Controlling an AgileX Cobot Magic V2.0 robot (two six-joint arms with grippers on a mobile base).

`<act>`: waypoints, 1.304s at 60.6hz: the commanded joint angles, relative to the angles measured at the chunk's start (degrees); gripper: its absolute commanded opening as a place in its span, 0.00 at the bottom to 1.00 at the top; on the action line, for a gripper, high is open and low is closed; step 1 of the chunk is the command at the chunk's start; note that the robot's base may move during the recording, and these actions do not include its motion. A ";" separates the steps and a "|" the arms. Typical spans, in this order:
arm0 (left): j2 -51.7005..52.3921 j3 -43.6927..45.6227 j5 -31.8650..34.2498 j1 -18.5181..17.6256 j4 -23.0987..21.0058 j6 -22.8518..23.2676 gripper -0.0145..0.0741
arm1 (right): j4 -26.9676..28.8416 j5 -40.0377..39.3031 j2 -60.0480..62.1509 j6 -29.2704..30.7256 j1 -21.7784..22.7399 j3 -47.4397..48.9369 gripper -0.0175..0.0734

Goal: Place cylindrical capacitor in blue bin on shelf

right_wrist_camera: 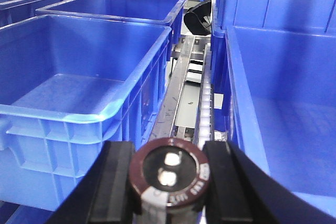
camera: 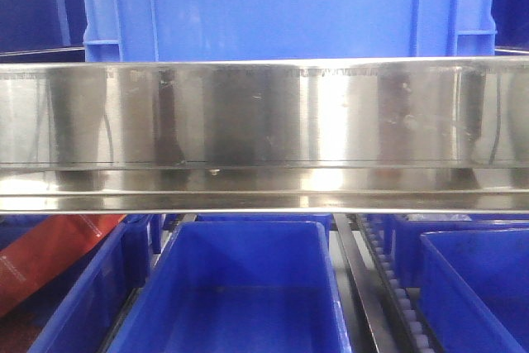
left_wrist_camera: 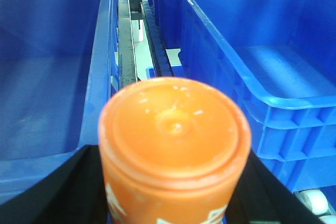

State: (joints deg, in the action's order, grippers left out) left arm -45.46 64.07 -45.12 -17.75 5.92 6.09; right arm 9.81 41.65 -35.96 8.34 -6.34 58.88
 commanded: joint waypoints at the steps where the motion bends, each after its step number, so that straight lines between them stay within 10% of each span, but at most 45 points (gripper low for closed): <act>1: -0.02 0.40 1.13 -0.34 -0.13 0.02 0.04 | -0.20 -1.42 0.00 0.16 -0.14 0.49 0.01; 17: -0.32 1.43 3.62 -0.34 -0.13 -0.31 0.04 | -0.20 -1.91 0.00 0.16 -0.14 0.49 0.01; 26: -6.60 8.59 3.47 -1.09 -4.30 -8.33 0.04 | 0.96 -1.91 0.00 0.16 -0.14 0.49 0.01; 50: -40.06 40.90 -0.01 -16.77 -8.16 -13.14 0.04 | 1.91 -2.70 0.00 0.16 -0.14 0.49 0.01; 68: -55.14 48.77 -3.88 -17.39 -8.16 -13.14 0.05 | 1.91 -2.70 0.00 0.16 -0.14 0.49 0.01; 79: -56.90 48.77 -4.11 -17.50 -8.80 -13.14 0.43 | 1.91 -2.70 0.00 0.16 -0.14 0.49 0.01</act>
State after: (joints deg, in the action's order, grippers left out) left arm -102.85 111.89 -50.00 -35.05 -2.14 -6.85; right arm 11.65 40.88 -35.96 8.34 -6.34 58.88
